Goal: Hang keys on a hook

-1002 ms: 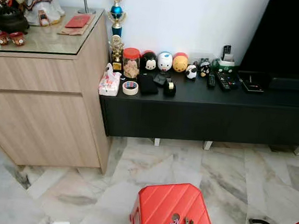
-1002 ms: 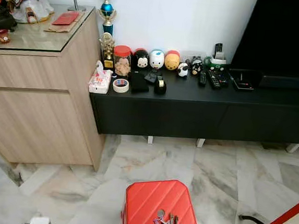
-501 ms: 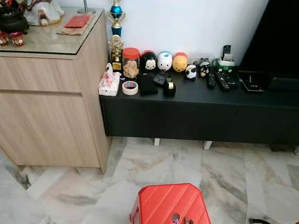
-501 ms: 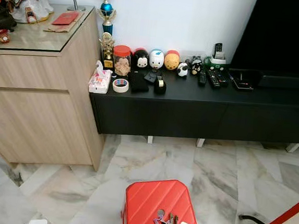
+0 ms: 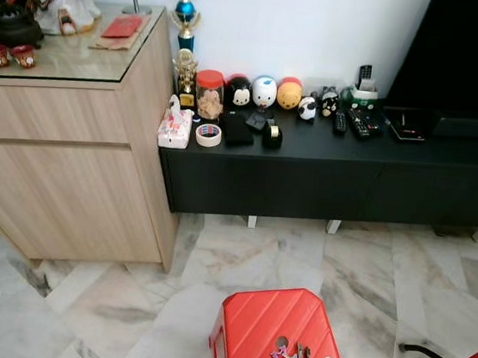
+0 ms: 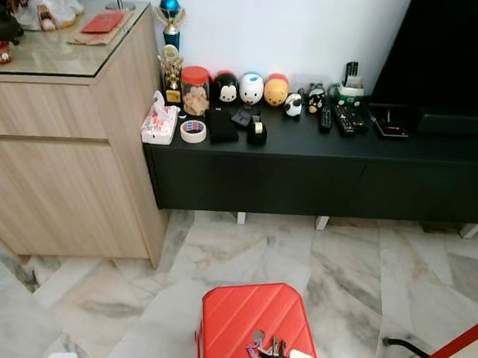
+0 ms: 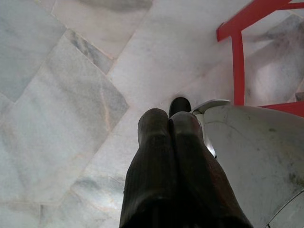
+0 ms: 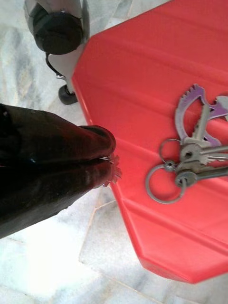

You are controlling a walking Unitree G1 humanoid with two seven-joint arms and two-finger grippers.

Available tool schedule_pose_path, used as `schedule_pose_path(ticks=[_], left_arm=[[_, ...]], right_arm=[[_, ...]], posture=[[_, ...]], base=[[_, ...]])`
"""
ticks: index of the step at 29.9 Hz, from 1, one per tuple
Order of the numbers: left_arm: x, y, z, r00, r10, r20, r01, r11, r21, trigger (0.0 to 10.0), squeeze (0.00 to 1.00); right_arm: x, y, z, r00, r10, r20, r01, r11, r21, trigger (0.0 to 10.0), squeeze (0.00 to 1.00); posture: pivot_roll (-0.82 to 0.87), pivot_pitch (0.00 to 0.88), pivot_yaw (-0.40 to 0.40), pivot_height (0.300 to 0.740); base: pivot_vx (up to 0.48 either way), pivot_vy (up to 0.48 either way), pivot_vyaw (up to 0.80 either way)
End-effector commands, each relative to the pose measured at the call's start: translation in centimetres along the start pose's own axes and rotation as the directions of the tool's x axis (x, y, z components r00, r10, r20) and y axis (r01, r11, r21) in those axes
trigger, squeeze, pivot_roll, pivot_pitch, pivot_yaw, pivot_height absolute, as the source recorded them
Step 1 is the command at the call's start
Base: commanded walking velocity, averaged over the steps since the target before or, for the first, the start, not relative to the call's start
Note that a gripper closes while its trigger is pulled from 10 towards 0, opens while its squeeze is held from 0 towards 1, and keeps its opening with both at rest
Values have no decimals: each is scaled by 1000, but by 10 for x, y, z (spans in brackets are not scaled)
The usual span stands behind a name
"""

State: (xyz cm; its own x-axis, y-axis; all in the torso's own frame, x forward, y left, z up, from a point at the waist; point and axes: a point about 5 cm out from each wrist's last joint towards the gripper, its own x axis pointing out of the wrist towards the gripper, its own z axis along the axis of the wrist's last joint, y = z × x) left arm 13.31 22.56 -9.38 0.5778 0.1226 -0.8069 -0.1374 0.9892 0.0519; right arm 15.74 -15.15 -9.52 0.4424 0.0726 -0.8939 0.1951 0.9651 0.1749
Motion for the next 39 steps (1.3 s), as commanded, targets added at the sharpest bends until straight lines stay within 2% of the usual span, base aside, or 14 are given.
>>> schedule_pose_path(ticks=[1, 10, 26, 39], left_arm=[[-1, 2, -4, 1000, 6, -24, -6, 1000, -3, 10000, 0], [-1, 2, -5, 1000, 5, -27, -5, 1000, -4, 10000, 0], [-2, 3, -6, 1000, 5, -31, -5, 1000, -5, 10000, 0], [-5, 17, -10, 999, 19, -45, -19, 1000, -7, 10000, 0]], right_arm=[[1, -13, 29, 988, -34, 153, 64, 979, -194, 10000, 0], [1, -13, 29, 988, -35, 154, 65, 979, -195, 10000, 0], [1, -13, 29, 987, -34, 154, 65, 978, -199, 10000, 0], [1, -13, 28, 987, -34, 155, 66, 977, -204, 10000, 0]], posture=[[115, 65, 0, 723], [115, 65, 0, 723], [116, 67, 1, 723], [116, 67, 1, 723]], base=[[0, 0, 0], [0, 0, 0], [-258, 0, 0], [-270, 0, 0]])
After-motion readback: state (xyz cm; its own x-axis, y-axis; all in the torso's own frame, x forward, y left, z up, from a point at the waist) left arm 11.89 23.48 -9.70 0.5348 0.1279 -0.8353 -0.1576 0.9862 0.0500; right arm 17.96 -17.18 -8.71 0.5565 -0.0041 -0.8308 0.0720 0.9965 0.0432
